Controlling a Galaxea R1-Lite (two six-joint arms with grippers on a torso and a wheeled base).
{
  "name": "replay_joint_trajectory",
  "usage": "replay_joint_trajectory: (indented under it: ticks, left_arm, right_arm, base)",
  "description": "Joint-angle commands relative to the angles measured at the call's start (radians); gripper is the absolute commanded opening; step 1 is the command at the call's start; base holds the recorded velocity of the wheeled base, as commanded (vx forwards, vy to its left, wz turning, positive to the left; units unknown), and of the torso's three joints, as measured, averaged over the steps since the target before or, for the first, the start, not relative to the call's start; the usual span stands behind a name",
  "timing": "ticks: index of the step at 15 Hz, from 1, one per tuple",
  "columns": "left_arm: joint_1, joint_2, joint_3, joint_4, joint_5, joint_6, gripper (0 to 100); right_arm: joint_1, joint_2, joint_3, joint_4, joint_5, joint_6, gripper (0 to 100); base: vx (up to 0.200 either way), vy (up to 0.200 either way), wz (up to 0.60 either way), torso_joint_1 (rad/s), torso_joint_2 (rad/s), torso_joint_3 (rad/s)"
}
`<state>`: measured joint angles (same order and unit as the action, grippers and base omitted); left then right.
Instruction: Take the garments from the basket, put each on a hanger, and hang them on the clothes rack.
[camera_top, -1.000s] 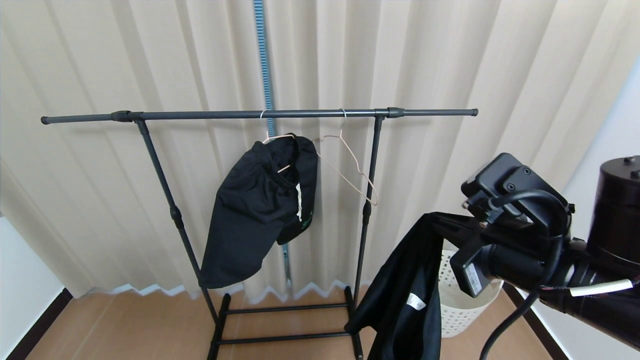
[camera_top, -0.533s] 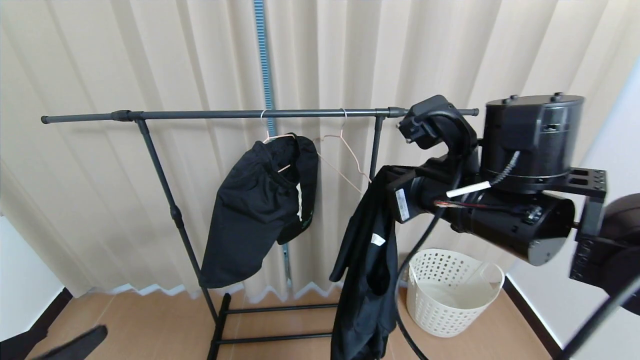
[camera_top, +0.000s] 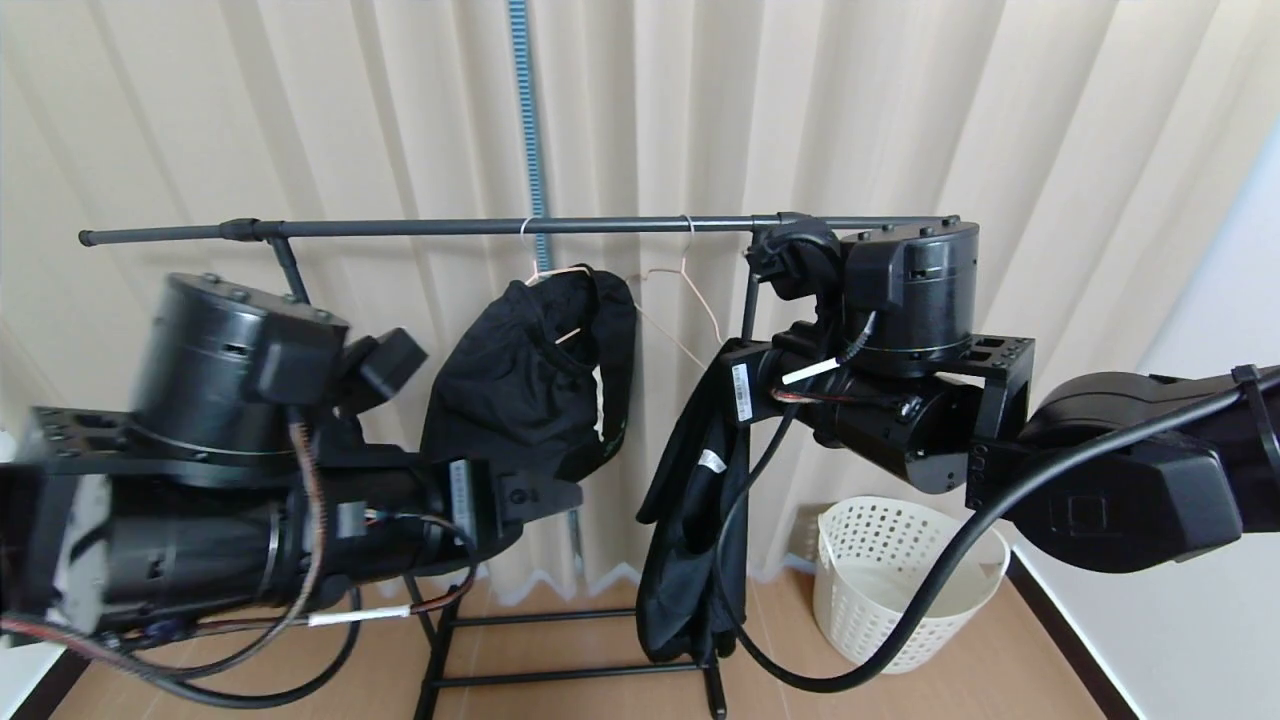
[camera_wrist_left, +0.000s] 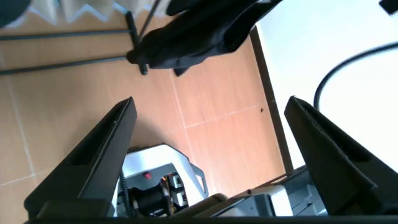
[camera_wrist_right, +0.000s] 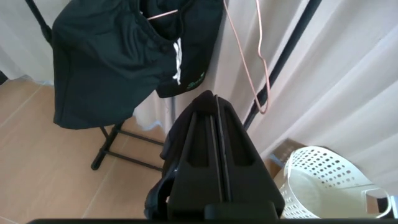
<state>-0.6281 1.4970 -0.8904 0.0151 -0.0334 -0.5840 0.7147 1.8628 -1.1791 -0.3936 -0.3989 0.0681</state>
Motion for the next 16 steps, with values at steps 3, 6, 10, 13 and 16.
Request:
replay_joint_trajectory:
  ticks: [3, 6, 10, 13, 16]
  left_arm:
    - [-0.033, 0.264, -0.027, -0.116, 0.010, -0.059, 100]
    - [-0.058, 0.335, -0.025, -0.208, 0.050, -0.080, 100]
    - [-0.093, 0.404, -0.027, -0.247, 0.113, -0.080, 100]
    - [-0.091, 0.460, -0.027, -0.302, 0.129, -0.079, 100]
    - [-0.088, 0.494, -0.027, -0.330, 0.139, -0.076, 100]
  right_arm:
    - [0.022, 0.003, 0.000, 0.001, 0.000, 0.036, 0]
    - [0.063, -0.002, 0.004, 0.001, -0.012, 0.061, 0]
    - [0.112, -0.017, 0.021, 0.001, -0.041, 0.078, 0]
    - [0.138, -0.053, 0.044, 0.001, -0.041, 0.079, 0]
    - [0.155, -0.073, 0.059, 0.001, -0.041, 0.081, 0]
  base:
    - [0.000, 0.000, 0.00, 0.000, 0.00, 0.000]
    - [0.000, 0.000, 0.00, 0.000, 0.00, 0.000]
    - [0.000, 0.000, 0.00, 0.000, 0.00, 0.000]
    - [0.000, 0.000, 0.00, 0.000, 0.00, 0.000]
    - [0.000, 0.000, 0.00, 0.000, 0.00, 0.000]
